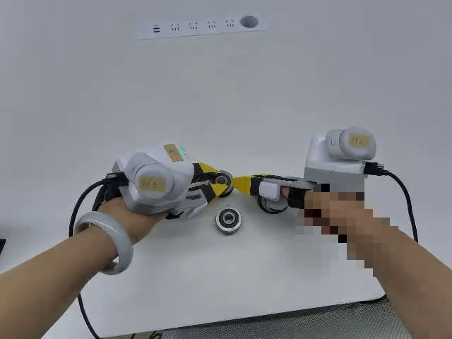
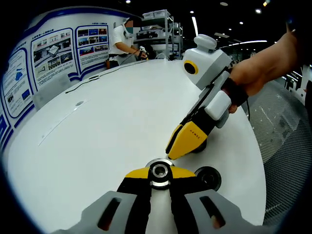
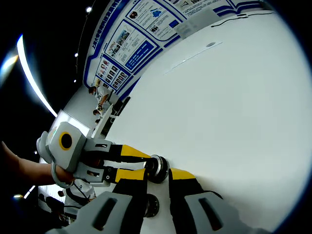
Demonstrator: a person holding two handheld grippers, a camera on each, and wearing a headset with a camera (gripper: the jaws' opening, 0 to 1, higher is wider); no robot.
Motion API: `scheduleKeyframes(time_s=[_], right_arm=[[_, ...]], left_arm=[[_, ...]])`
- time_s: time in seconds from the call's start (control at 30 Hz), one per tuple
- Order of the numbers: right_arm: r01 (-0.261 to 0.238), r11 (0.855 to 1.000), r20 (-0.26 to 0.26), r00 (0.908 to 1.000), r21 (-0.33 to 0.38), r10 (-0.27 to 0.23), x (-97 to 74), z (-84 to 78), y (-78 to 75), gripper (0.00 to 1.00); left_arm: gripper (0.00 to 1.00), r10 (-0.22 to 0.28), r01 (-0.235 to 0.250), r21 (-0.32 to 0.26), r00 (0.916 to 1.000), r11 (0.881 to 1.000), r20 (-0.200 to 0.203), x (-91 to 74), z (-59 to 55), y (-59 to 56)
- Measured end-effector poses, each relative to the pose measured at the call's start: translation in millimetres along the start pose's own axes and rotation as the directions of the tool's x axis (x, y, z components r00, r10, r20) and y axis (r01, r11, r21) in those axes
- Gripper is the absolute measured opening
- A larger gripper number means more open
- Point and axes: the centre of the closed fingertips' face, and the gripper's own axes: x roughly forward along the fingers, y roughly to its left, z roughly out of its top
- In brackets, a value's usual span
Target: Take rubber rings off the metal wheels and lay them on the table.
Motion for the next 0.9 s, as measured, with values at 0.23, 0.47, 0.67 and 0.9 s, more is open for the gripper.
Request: scheduleKeyframes(time_s=[0.23, 0.47, 0.67, 0.9], right_arm=[[-0.01, 1.0, -0.005, 0.9999, 0.015, 0.01, 5.6, -1.0, 3.0, 0.2], [-0.025, 0.999, -0.005, 0.9997, 0.039, 0.025, 9.2, -0.5, 3.2, 0.21], [-0.031, 0.998, -0.012, 0.9994, 0.055, 0.031, 10.8, -3.8, 5.9, 0.22], [-0.064, 0.988, 0.005, 0.9979, 0.137, 0.064, 9.1, -5.0, 12.0, 0.23]], left_arm=[[0.14, 0.003, -0.003, -0.002, 1.0, 1.0, 0.001, 0.2, -0.2, 0.1], [0.14, 0.008, -0.008, -0.004, 1.0, 1.0, -0.001, 0.2, -0.1, -0.3], [0.14, 0.009, -0.009, -0.007, 1.0, 1.0, 0.0, 0.5, 0.1, -0.9], [0.14, 0.011, -0.011, -0.008, 0.9999, 1.0, 0.001, 1.1, -0.1, -1.0]])
